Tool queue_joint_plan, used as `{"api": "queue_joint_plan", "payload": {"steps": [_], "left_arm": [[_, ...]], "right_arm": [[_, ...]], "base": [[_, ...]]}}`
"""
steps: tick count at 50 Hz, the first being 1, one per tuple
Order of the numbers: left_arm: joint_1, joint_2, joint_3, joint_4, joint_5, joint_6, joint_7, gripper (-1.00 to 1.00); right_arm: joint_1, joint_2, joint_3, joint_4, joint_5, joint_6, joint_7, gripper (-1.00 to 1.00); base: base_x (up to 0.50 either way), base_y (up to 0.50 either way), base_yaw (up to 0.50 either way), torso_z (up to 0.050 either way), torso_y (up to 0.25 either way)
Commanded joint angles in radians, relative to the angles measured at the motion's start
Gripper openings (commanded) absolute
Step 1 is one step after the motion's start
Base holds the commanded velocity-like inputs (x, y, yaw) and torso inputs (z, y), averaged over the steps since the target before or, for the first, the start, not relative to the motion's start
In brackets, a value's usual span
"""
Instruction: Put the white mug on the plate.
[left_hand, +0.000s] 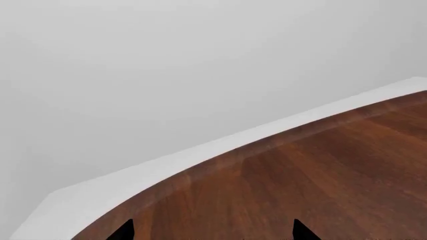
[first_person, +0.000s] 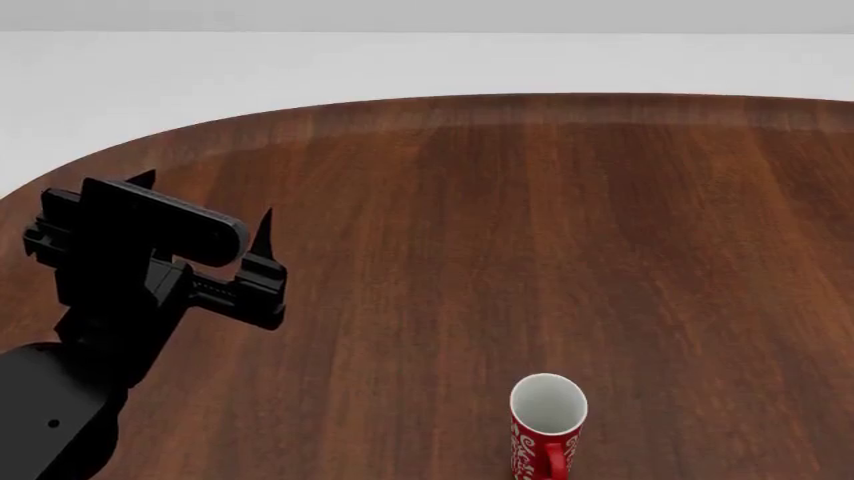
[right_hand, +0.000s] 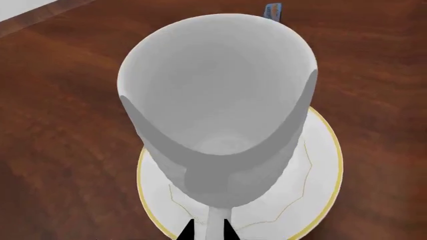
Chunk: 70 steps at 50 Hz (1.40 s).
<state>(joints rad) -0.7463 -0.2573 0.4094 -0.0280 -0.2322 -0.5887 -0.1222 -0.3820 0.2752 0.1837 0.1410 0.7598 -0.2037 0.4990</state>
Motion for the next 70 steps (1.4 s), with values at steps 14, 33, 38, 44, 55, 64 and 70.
{"api": "queue_joint_plan", "payload": {"steps": [14, 33, 38, 44, 55, 64, 70], "left_arm": [[0.016, -0.014, 0.003, 0.067, -0.013, -0.031, -0.017, 1.0], [0.035, -0.027, 0.006, 0.096, -0.022, -0.037, -0.023, 1.0], [0.045, -0.03, 0.001, 0.119, -0.033, -0.054, -0.026, 1.0], [0.044, -0.032, -0.001, 0.13, -0.04, -0.063, -0.027, 1.0], [0.045, -0.033, -0.004, 0.12, -0.046, -0.056, -0.028, 1.0], [0.05, -0.037, -0.01, 0.124, -0.054, -0.055, -0.031, 1.0], [0.053, -0.041, -0.014, 0.134, -0.059, -0.059, -0.033, 1.0]], "right_arm": [[0.028, -0.007, -0.001, 0.059, -0.003, -0.004, -0.028, -1.0], [-0.002, 0.01, -0.014, -0.047, -0.077, 0.0, 0.063, 1.0], [-0.042, 0.025, -0.013, -0.161, -0.107, 0.015, 0.123, 1.0], [-0.099, 0.042, -0.007, -0.301, -0.141, 0.022, 0.178, 1.0], [-0.171, 0.08, -0.025, -0.547, -0.217, 0.075, 0.264, 1.0], [-0.201, 0.103, -0.034, -0.663, -0.242, 0.111, 0.297, 1.0], [-0.204, 0.123, -0.044, -0.72, -0.258, 0.14, 0.308, 1.0]], "base": [[0.0, 0.0, 0.0, 0.0, 0.0], [0.0, 0.0, 0.0, 0.0, 0.0], [0.0, 0.0, 0.0, 0.0, 0.0], [0.0, 0.0, 0.0, 0.0, 0.0], [0.0, 0.0, 0.0, 0.0, 0.0], [0.0, 0.0, 0.0, 0.0, 0.0], [0.0, 0.0, 0.0, 0.0, 0.0]]}}
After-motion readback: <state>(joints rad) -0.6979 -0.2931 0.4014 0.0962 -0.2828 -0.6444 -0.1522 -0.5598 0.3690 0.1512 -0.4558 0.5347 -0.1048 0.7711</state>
